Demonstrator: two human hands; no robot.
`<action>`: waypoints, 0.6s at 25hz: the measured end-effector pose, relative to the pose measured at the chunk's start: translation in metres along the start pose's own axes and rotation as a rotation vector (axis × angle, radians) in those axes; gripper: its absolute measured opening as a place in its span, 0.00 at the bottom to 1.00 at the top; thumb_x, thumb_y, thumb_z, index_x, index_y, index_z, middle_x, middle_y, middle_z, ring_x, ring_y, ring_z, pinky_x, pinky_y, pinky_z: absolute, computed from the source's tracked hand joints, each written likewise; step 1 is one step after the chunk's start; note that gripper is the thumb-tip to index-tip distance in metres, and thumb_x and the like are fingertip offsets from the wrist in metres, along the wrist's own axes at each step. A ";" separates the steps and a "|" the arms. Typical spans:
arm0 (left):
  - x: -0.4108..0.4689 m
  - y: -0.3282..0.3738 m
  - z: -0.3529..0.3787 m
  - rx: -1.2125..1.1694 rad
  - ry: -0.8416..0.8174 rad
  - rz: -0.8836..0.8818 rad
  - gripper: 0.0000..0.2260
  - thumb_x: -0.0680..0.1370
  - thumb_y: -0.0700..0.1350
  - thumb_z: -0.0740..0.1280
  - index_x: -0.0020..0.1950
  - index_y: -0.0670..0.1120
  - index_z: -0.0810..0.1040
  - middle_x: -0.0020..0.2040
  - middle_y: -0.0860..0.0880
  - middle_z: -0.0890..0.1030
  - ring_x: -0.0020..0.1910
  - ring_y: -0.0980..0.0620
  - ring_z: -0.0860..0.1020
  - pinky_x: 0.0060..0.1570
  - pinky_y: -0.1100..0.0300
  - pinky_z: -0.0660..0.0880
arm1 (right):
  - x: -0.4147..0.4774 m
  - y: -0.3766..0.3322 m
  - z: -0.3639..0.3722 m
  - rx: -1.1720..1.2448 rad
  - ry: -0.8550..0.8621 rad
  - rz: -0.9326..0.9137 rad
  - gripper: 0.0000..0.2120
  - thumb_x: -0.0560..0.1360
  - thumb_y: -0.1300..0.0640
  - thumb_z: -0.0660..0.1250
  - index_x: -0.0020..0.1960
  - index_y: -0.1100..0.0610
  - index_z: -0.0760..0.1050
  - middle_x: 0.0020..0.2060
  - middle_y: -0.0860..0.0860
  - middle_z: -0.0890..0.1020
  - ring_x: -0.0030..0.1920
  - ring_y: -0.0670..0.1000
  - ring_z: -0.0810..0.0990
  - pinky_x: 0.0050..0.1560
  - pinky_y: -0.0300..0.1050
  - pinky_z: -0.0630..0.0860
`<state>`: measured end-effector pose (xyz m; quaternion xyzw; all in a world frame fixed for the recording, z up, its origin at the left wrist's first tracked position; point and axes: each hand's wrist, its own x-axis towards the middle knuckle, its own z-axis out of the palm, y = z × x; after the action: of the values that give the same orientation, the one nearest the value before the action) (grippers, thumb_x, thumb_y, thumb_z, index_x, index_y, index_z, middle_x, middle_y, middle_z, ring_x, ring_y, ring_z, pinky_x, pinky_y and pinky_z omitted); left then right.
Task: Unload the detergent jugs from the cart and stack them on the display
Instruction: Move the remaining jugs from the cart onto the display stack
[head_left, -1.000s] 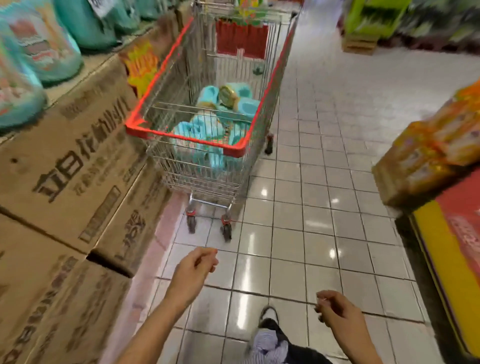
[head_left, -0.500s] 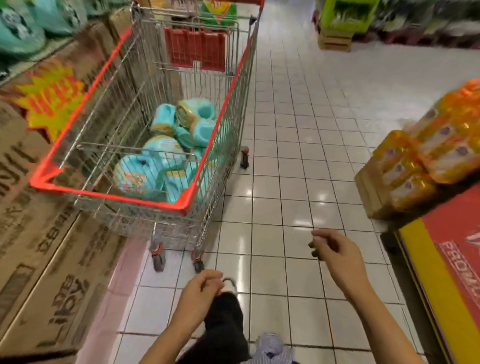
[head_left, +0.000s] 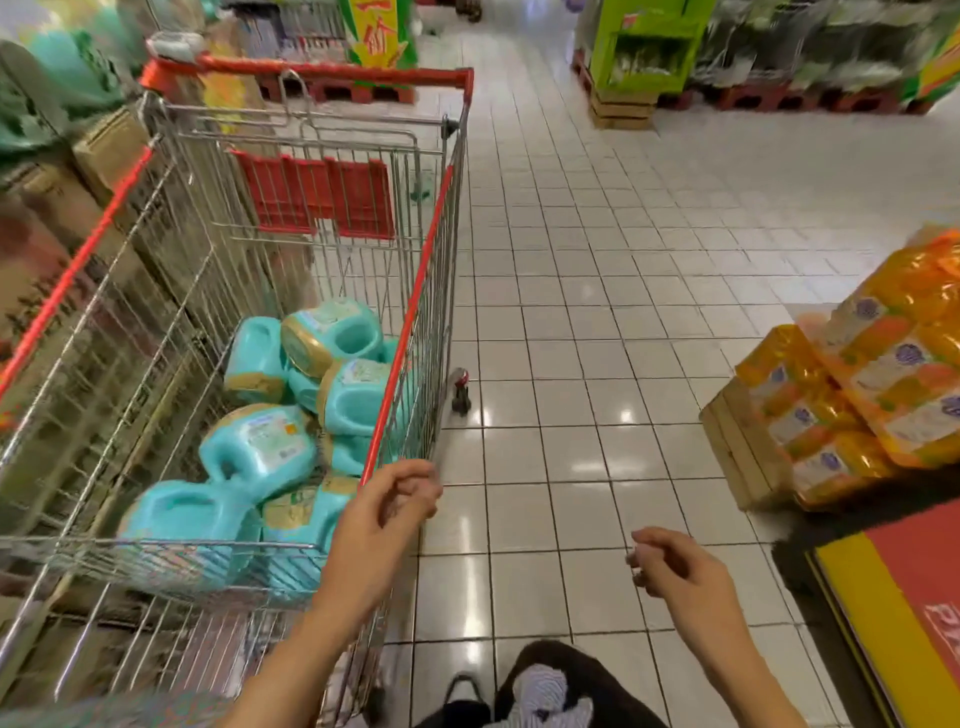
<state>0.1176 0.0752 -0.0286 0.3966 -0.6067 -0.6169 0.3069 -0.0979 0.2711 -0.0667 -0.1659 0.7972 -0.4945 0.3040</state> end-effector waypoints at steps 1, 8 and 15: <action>0.019 0.003 -0.001 -0.022 0.049 0.005 0.09 0.75 0.35 0.70 0.49 0.49 0.80 0.42 0.44 0.82 0.41 0.52 0.79 0.48 0.63 0.76 | 0.020 -0.010 0.008 0.008 -0.024 -0.005 0.06 0.78 0.63 0.65 0.51 0.56 0.80 0.39 0.53 0.84 0.37 0.47 0.82 0.36 0.33 0.76; 0.131 0.008 -0.018 -0.045 0.495 -0.006 0.10 0.77 0.33 0.67 0.48 0.49 0.80 0.43 0.44 0.81 0.38 0.61 0.79 0.42 0.70 0.74 | 0.171 -0.137 0.081 -0.035 -0.335 -0.227 0.08 0.77 0.65 0.66 0.47 0.53 0.80 0.38 0.54 0.84 0.39 0.47 0.82 0.40 0.32 0.77; 0.228 0.012 -0.057 -0.118 0.893 -0.092 0.09 0.79 0.37 0.64 0.48 0.50 0.79 0.40 0.51 0.81 0.34 0.64 0.78 0.35 0.72 0.74 | 0.276 -0.294 0.207 -0.032 -0.565 -0.653 0.12 0.75 0.62 0.67 0.46 0.44 0.77 0.34 0.43 0.79 0.35 0.43 0.76 0.39 0.40 0.77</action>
<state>0.0522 -0.1511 -0.0402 0.6322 -0.3605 -0.4318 0.5328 -0.1842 -0.1618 0.0389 -0.5432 0.5958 -0.4873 0.3354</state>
